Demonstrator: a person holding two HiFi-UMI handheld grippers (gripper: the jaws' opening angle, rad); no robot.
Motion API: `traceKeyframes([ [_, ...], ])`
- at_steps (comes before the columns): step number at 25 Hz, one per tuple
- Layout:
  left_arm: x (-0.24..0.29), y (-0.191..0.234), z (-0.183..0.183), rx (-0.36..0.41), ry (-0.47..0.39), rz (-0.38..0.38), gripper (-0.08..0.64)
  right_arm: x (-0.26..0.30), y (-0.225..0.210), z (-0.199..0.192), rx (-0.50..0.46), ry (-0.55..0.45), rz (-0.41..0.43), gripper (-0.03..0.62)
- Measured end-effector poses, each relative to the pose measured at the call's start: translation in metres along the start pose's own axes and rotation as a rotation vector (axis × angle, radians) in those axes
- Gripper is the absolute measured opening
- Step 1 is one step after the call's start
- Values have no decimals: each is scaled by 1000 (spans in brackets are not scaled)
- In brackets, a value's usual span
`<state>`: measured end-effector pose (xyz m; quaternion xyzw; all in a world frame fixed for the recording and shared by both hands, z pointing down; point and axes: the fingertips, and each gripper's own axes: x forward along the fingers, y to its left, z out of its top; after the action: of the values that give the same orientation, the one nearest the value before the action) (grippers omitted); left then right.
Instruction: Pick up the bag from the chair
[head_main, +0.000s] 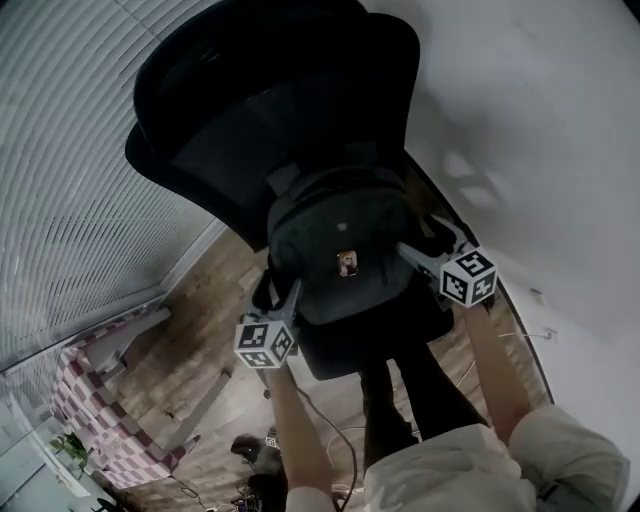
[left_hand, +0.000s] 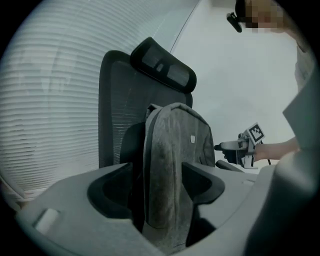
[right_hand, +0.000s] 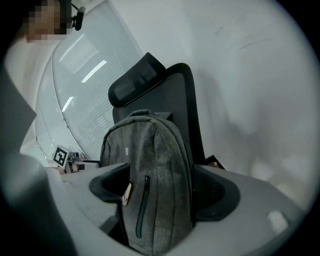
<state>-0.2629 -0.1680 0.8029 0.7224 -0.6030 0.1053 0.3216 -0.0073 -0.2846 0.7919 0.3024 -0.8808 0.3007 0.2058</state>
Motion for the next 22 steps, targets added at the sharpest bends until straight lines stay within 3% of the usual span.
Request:
traceKeyframes([
  [4, 22, 12, -12, -27, 8, -38, 310, 25, -8, -19, -17, 54, -30, 454],
  [14, 54, -2, -40, -3, 80, -167, 337, 68, -19, -67, -16, 172, 49, 457],
  [18, 68, -15, -58, 6, 130, -216, 337, 77, -20, -78, 52, 163, 131, 457],
  [21, 74, -20, -55, -9, 88, -225, 327, 80, -17, -86, 64, 173, 209, 457],
  [22, 74, -20, -53, -10, 75, -218, 294, 82, -17, -90, 56, 184, 231, 454],
])
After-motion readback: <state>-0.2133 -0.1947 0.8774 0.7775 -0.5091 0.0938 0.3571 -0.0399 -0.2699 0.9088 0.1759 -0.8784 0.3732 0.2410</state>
